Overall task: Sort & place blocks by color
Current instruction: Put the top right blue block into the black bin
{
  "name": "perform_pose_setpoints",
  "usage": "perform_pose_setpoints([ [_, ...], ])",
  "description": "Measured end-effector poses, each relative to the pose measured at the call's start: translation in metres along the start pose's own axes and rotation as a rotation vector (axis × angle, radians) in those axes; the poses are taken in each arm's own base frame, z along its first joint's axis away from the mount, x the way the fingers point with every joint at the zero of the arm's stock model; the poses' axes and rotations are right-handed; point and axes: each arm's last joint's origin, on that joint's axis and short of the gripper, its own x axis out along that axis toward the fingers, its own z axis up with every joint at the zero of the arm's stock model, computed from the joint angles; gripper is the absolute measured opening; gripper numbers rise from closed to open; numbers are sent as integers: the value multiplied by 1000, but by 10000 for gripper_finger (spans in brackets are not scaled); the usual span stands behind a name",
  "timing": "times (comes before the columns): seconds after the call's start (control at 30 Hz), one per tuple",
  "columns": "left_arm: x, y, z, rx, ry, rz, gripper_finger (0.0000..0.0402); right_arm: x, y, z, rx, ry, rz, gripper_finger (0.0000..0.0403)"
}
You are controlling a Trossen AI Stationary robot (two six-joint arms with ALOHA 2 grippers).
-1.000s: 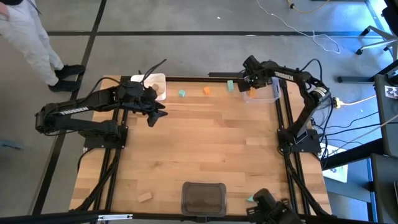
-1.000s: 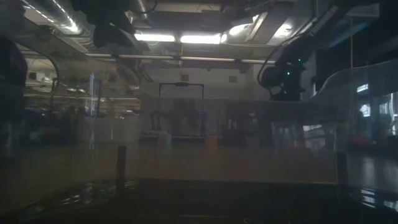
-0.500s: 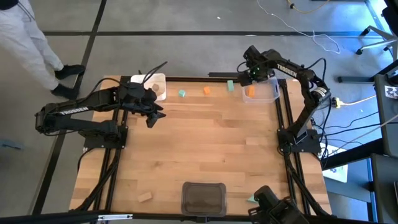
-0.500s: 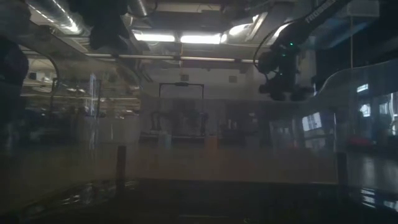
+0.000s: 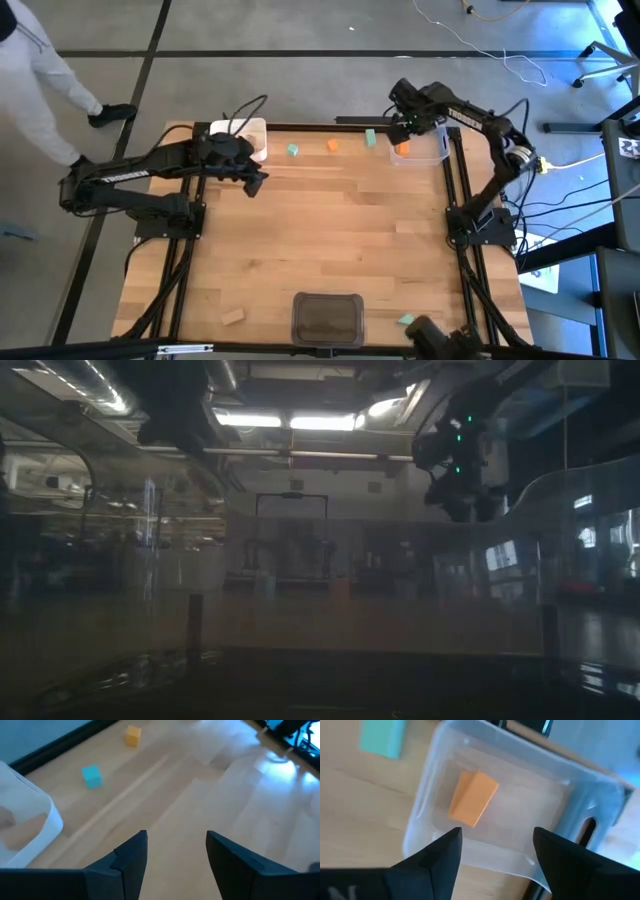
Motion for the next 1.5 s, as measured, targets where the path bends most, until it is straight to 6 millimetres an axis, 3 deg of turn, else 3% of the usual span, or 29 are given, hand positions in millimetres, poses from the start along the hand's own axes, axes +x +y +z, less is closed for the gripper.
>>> perform_pose_setpoints([
  [0.2, 30, -7, 20, 133, -110, 7, 192, -48, 10, -24, -50, -160, 43, 245],
  [0.47, 67, -10, 86, 252, -146, 75, 192, -107, 8, -66, -82, -353, 156, 245],
  [0.67, 106, -8, 135, 189, -37, 52, 192, -137, 3, -95, -93, -459, 241, 245],
  [0.83, 143, -6, 162, 156, 95, 109, 192, -151, -2, -112, -98, -512, 295, 245],
  [1.0, 184, -3, 165, 133, 256, 150, 192, -156, -3, -118, -104, -531, 315, 245],
  [1.2, 230, -3, 153, 101, 356, 171, 192, -157, -2, -119, -113, -533, 318, 245],
  [1.5, 268, 8, 136, 126, 413, 205, 192, -157, -2, -119, -114, -534, 317, 245],
])
